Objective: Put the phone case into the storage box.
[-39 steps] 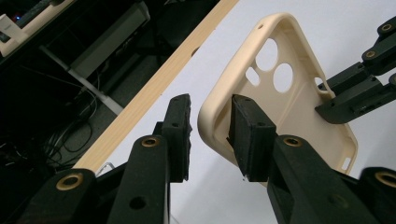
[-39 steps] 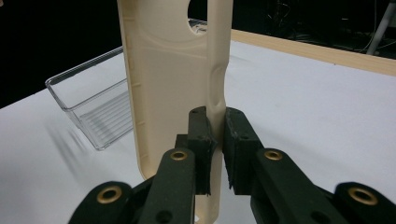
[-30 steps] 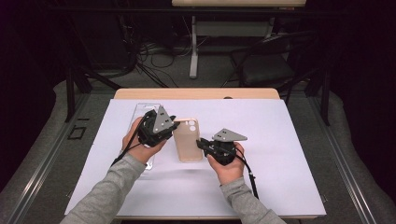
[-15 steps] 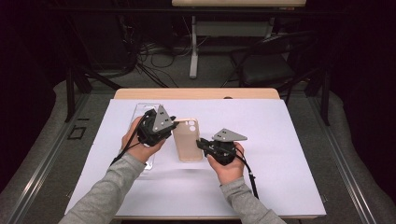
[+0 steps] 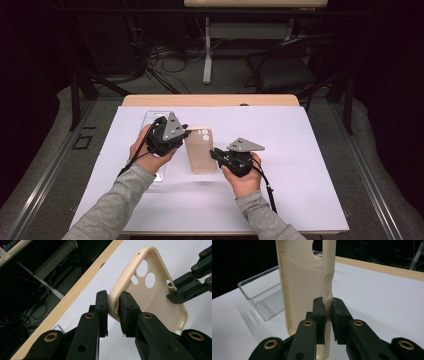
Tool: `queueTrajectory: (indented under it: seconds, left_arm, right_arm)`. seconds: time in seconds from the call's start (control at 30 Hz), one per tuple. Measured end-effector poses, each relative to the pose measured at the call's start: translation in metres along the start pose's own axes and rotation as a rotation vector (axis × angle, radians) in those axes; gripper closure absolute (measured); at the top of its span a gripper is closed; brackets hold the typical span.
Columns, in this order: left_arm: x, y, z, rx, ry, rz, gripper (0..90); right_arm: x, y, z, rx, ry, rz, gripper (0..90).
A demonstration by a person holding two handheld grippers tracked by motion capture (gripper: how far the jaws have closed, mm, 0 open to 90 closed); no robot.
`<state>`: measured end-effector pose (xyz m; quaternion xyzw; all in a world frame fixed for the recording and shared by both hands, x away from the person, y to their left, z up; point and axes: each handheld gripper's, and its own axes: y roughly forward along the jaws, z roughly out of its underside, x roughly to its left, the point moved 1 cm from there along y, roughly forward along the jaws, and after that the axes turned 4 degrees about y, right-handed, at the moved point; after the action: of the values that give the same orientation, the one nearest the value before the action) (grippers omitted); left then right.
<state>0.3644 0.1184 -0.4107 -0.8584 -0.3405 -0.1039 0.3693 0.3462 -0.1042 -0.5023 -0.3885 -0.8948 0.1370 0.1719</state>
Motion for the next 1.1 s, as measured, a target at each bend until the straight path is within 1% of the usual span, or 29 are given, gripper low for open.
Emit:
queueTrajectory:
  seconds: [0.13, 0.7, 1.1]
  left_arm:
    - [0.0004, -0.0007, 0.0002, 0.002, -0.002, 0.007, 78.7]
    - [0.0006, -0.0016, -0.0005, -0.001, 0.001, 0.006, 79.0]
    - [-0.0002, -0.0020, -0.0012, 0.001, 0.000, 0.005, 79.0]
  right_arm:
    - [0.0001, -0.0001, 0.0000, -0.001, 0.000, -0.001, 82.0]
    - [0.0002, 0.0000, -0.0001, -0.005, -0.003, 0.000, 81.8]
    - [-0.0007, 0.0003, -0.0002, -0.003, 0.007, -0.007, 81.3]
